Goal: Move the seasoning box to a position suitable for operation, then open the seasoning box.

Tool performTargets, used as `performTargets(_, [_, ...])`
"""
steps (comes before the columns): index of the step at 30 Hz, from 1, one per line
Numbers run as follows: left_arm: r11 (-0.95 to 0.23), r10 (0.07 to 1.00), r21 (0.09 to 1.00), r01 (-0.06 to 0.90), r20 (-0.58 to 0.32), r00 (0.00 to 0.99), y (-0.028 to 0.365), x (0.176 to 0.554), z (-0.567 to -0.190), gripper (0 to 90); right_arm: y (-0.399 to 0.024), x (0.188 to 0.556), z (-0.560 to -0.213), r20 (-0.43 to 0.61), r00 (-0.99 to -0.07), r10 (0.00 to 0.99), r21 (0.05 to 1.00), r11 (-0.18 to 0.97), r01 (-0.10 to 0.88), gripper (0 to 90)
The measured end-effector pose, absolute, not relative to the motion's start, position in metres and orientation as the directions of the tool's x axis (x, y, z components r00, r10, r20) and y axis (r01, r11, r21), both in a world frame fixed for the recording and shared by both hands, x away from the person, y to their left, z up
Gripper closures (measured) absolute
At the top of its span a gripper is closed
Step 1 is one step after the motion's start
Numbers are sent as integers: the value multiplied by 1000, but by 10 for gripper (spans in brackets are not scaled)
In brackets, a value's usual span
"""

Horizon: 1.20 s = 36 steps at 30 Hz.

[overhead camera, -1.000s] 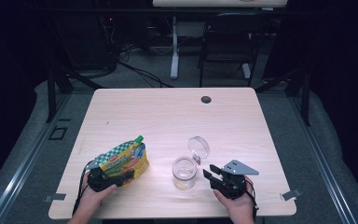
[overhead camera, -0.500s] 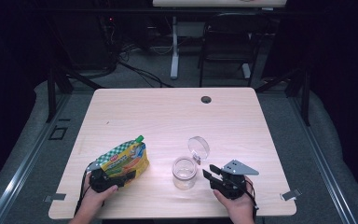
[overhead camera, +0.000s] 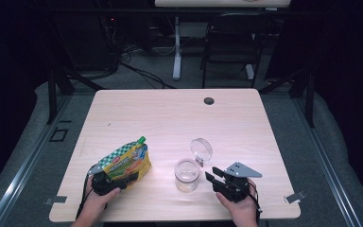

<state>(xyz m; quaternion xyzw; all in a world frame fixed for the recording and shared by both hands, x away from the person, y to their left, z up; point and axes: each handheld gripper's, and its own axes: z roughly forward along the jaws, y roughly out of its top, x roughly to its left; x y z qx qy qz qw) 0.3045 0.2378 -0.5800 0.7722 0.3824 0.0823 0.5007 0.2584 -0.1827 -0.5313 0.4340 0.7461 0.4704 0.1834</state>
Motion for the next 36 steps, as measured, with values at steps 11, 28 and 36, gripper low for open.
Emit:
performTargets(11, [-230, 687, 842, 487, -214, 694, 235, 302, -578, 575, -182, 258, -532, 132, -556, 821, 861, 184, 475, 636])
performTargets(28, [-260, 686, 845, 467, -178, 705, 233, 300, -564, 590, -184, 256, -530, 135, -559, 818, 868, 174, 464, 632])
performTargets(36, [-299, 692, 842, 449, -132, 709, 229, 297, -556, 590, -184, 255, -530, 132, -560, 818, 871, 174, 460, 626])
